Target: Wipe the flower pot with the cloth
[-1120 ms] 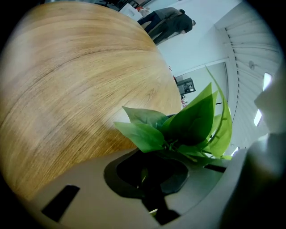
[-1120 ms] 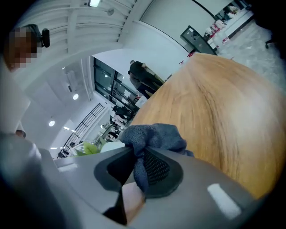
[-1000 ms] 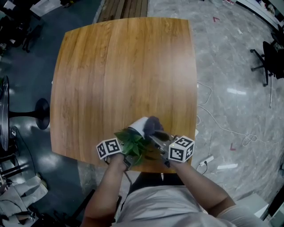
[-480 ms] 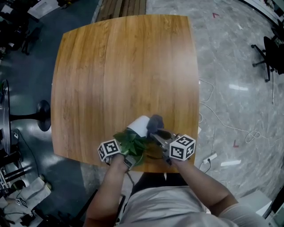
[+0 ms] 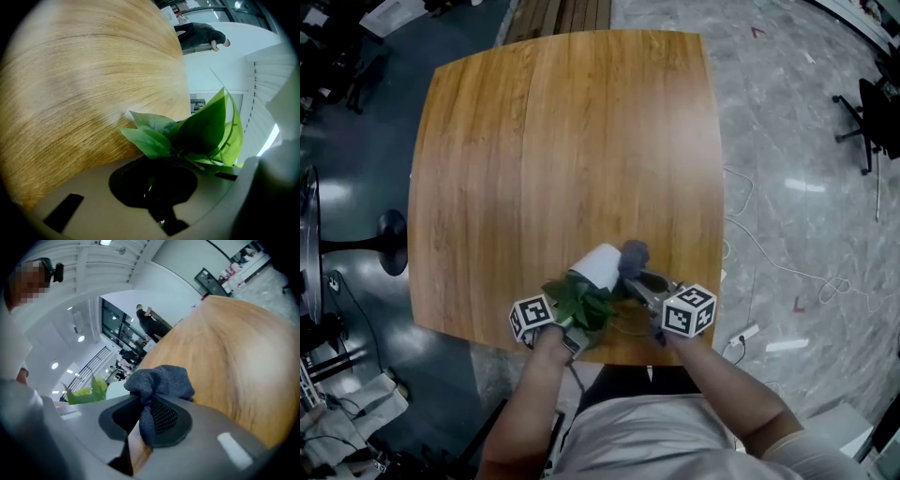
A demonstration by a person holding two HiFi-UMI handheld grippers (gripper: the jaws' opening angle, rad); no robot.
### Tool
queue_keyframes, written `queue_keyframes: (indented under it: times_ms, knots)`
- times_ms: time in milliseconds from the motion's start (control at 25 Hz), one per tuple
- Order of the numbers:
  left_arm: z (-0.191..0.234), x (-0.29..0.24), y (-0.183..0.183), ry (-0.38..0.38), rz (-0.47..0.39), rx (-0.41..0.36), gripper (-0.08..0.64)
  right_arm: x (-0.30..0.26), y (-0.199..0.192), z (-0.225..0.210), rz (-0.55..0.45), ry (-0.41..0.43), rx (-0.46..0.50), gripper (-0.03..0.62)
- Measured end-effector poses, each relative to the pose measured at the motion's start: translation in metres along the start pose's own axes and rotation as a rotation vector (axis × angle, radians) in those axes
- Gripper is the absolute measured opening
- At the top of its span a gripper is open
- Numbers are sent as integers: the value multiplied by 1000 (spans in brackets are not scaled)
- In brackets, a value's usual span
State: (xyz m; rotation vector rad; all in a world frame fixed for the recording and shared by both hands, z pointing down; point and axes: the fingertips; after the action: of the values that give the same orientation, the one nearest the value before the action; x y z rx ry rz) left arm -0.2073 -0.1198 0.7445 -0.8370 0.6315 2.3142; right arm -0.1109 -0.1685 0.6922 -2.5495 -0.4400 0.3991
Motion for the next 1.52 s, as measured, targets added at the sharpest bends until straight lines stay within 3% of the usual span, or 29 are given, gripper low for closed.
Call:
queue_keyframes:
  times_ms: [80, 160, 280, 360, 440, 720, 800, 960, 1080, 1160, 1280, 1520]
  knots:
    - [-1, 0, 0, 7, 1, -28, 21, 3, -3, -7, -3, -17, -33, 55]
    - [-1, 0, 2, 34, -2, -107, 21, -2, 3, 17, -9, 37, -22, 55]
    - [-6, 5, 6, 150, -7, -408, 23, -11, 22, 68, -19, 153, 12, 55]
    - [-14, 7, 8, 222, -12, -602, 23, -13, 30, 82, -19, 182, 37, 55]
    - [-18, 7, 11, 253, -20, -686, 23, -11, 29, 70, -25, 159, 39, 55]
    - [-23, 8, 11, 279, -51, -772, 23, 12, 30, -8, -63, -48, -8, 54]
    - [-25, 9, 13, 300, -58, -813, 23, 7, 33, 10, -58, -11, -5, 54]
    - [-28, 11, 11, 324, -53, -864, 23, -11, 36, 75, -24, 148, 34, 54]
    - [-32, 12, 11, 344, -56, -897, 23, -9, 37, 60, -30, 125, 34, 54]
    - [-36, 12, 10, 339, -56, -888, 23, 1, 39, 23, -33, 36, 15, 54]
    - [-43, 11, 7, 294, -52, -815, 21, 18, 41, -17, 3, -78, 19, 55]
    - [-63, 4, -8, 239, -35, -776, 20, 36, 58, -6, 19, -116, 144, 55]
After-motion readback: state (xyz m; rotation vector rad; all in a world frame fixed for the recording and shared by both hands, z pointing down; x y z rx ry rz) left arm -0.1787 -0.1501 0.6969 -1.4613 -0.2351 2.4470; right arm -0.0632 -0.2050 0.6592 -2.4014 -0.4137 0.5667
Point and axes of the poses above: the fingertips, and each gripper's own axes: x backward along the fingers, z to its left, y out of its top, and after that the axes turned 8 degrees about y, right-handed
